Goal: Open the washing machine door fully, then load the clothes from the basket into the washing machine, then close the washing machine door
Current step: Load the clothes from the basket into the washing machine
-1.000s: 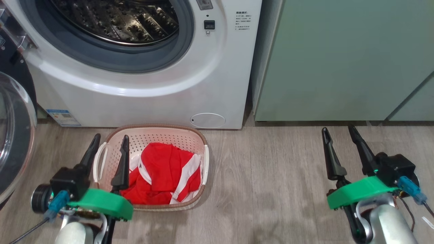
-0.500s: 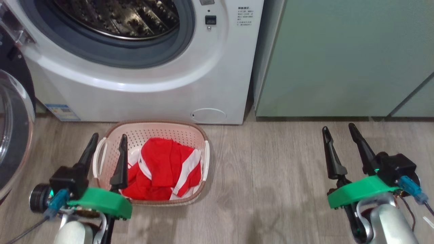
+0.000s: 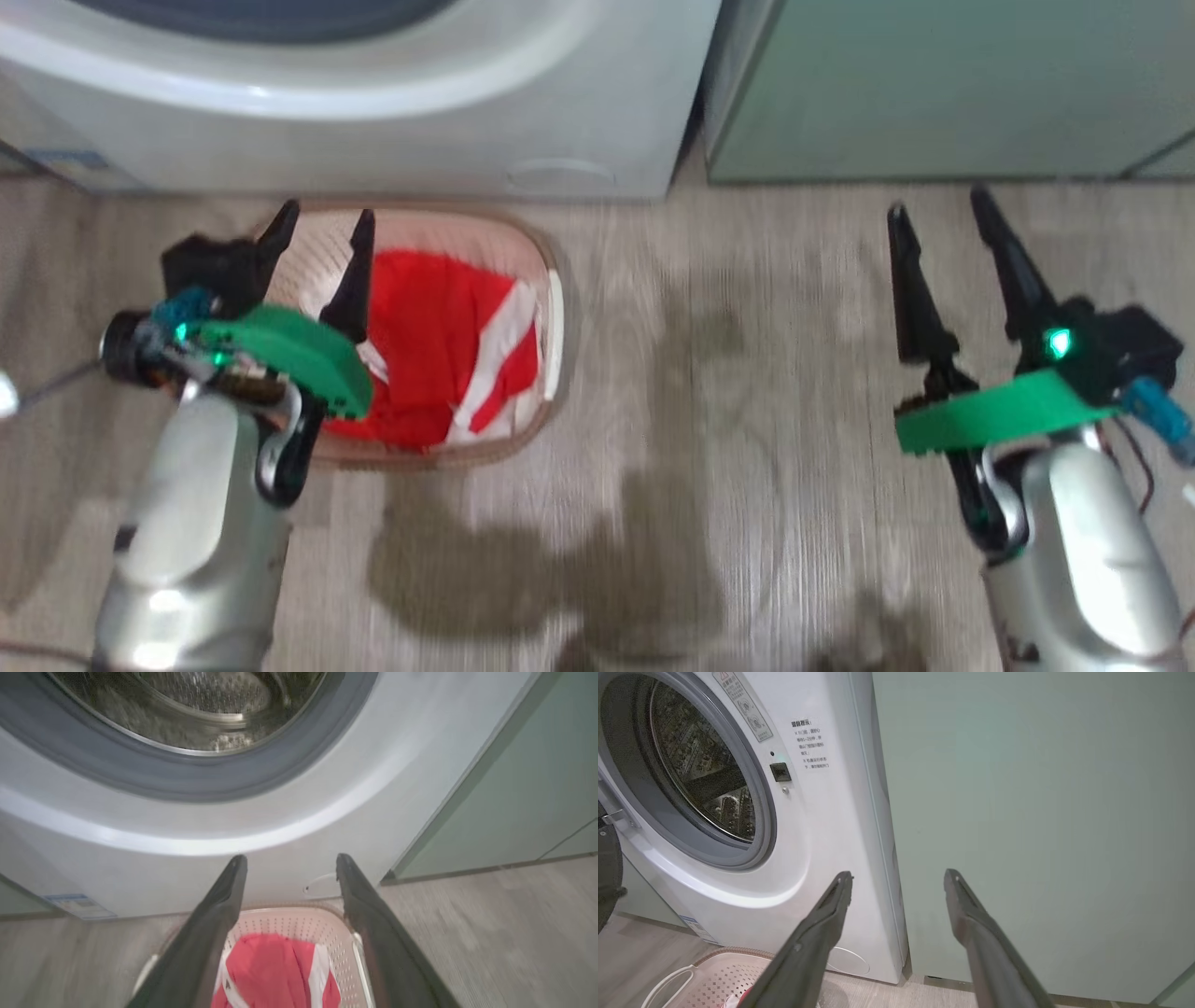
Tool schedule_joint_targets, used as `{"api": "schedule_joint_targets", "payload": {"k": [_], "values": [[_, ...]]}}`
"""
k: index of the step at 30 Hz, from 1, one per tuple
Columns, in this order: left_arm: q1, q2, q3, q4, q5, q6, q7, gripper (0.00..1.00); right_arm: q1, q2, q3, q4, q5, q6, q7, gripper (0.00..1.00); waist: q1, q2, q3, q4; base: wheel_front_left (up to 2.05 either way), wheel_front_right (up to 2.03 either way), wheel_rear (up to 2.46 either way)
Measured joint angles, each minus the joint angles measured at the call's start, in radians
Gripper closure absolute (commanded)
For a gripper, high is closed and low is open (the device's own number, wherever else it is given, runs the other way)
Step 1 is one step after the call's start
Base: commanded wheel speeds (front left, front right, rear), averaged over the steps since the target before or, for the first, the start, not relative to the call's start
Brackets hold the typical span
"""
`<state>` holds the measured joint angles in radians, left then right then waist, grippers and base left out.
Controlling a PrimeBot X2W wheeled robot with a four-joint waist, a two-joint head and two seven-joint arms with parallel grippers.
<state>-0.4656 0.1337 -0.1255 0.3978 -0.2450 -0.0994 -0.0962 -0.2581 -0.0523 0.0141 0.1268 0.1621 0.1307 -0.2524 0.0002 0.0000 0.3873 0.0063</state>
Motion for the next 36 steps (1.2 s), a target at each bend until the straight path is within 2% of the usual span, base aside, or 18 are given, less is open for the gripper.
{"api": "schedule_joint_targets", "payload": {"k": [7, 11, 12, 13, 18, 25, 35, 36], "values": [[-0.216, -0.006, -0.035, 0.353, -0.034, -0.021, 0.035, 0.0, -0.112, -0.001, 0.04, -0.036, 0.0, 0.0, 0.0, 0.0, 0.0001, 0.0, 0.18, -0.03, 0.0, 0.0, 0.0], [-0.321, -0.003, -0.047, 0.502, -0.066, -0.029, 0.044, 0.0, -0.153, -0.001, 0.064, -0.063, 0.0, 0.0, 0.0, 0.0, 0.0002, 0.0, 0.28, -0.051, 0.0, 0.0, 0.0], [-0.321, -0.003, -0.047, 0.502, -0.066, -0.029, 0.044, 0.0, -0.153, -0.001, 0.064, -0.063, 0.0, 0.0, 0.0, 0.0, 0.0002, 0.0, 0.28, -0.051, 0.0, 0.0, 0.0], [-0.366, 0.002, -0.058, 0.559, -0.081, -0.03, 0.044, 0.0, -0.171, -0.001, 0.068, -0.079, 0.0, 0.0, 0.0, 0.0, 0.0002, 0.0, 0.33, -0.062, 0.0, 0.0, 0.0], [-0.435, 0.022, -0.088, 0.64, -0.127, -0.03, 0.05, 0.0, -0.192, -0.002, 0.082, -0.108, 0.0, 0.0, 0.0, 0.0, 0.0001, 0.0, 0.423, -0.086, 0.0, 0.0, 0.0], [-0.502, 0.09, -0.122, 0.745, -0.204, -0.03, 0.078, 0.0, -0.201, -0.002, 0.095, -0.144, 0.0, 0.0, -0.003, 0.0, 0.0, 0.0, 0.552, -0.129, 0.0, 0.0, 0.0], [-0.567, 0.128, -0.186, 0.822, -0.249, -0.03, 0.114, 0.0, -0.179, -0.002, 0.104, -0.175, 0.0, 0.0, -0.003, 0.0, -0.0002, 0.0, 0.623, -0.172, 0.0, 0.0, 0.0], [-0.568, 0.129, -0.194, 0.824, -0.251, -0.03, 0.119, 0.22, -0.179, -0.002, 0.105, -0.175, 0.0, 0.0, -0.003, 0.0, -0.0002, 0.0, 0.624, -0.174, 0.0, 0.0, 0.0]]}}
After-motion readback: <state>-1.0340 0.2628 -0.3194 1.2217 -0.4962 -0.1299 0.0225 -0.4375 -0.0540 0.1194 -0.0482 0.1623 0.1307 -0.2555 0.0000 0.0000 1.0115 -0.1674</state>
